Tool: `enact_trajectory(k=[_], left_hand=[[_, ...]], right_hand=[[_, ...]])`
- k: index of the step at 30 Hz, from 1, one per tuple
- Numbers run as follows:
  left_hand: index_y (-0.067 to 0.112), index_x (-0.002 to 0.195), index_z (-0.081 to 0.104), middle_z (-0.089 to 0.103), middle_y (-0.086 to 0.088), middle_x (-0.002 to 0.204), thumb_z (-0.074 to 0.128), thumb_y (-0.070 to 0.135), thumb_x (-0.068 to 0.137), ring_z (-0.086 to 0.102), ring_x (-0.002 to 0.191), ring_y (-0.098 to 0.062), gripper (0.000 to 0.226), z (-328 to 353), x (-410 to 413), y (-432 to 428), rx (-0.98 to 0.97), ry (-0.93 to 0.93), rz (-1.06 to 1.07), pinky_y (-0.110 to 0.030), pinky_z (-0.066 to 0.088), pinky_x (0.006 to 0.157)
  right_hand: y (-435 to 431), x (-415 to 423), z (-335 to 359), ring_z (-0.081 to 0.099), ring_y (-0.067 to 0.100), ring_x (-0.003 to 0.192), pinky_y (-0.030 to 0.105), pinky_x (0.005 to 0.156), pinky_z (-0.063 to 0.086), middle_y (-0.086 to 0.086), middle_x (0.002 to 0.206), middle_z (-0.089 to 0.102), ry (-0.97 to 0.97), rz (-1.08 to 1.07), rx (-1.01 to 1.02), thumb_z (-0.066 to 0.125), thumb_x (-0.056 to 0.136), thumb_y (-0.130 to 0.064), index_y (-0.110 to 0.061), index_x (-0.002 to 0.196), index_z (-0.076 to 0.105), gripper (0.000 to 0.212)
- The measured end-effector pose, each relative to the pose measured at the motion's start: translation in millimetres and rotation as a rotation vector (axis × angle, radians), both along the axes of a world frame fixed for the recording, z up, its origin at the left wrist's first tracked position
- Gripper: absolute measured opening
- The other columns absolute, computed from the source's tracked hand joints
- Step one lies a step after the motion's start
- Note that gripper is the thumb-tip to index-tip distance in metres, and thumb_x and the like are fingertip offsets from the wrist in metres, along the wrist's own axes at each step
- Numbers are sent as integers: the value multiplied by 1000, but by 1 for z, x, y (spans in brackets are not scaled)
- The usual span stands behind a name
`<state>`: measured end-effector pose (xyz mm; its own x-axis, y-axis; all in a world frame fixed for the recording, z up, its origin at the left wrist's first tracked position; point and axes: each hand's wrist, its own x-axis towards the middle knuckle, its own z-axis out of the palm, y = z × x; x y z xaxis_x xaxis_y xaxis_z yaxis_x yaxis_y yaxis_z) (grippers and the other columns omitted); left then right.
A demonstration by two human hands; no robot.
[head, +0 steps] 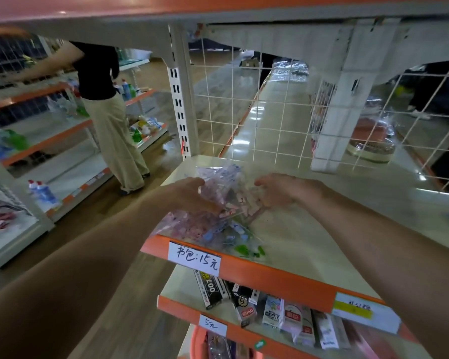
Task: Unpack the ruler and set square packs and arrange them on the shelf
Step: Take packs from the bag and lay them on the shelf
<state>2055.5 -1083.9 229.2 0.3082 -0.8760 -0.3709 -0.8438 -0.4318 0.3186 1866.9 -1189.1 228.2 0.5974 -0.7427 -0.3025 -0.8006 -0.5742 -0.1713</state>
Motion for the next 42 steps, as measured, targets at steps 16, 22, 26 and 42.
enact_trajectory(k=[16,22,26,42], left_hand=[[20,146,30,31,-11,151,51,86,63,37,133,-30,109,-16,4,-17,-31,-66,106,-42,36,106],[17,151,17,21,-10,157,43,93,56,27,141,-30,125,-11,23,-11,-107,93,184,-43,25,114],[15,149,21,34,-11,150,54,89,55,40,131,-30,125,-27,24,-8,-129,204,193,-44,36,107],[25,145,27,32,-11,149,71,73,58,39,130,-32,108,-8,-14,2,-23,-68,69,-47,40,103]], right_hand=[[13,-10,13,54,25,117,34,98,45,7,132,55,105,63,27,62,83,-53,-14,132,54,64],[-1,25,8,49,29,124,34,102,40,13,141,47,-98,1,117,52,96,-37,-9,138,45,51],[3,50,0,58,24,97,29,80,43,6,111,61,-121,127,185,53,94,-32,-13,109,62,25],[34,-15,18,65,23,91,27,70,50,10,112,66,186,-43,36,67,79,-34,-6,123,57,53]])
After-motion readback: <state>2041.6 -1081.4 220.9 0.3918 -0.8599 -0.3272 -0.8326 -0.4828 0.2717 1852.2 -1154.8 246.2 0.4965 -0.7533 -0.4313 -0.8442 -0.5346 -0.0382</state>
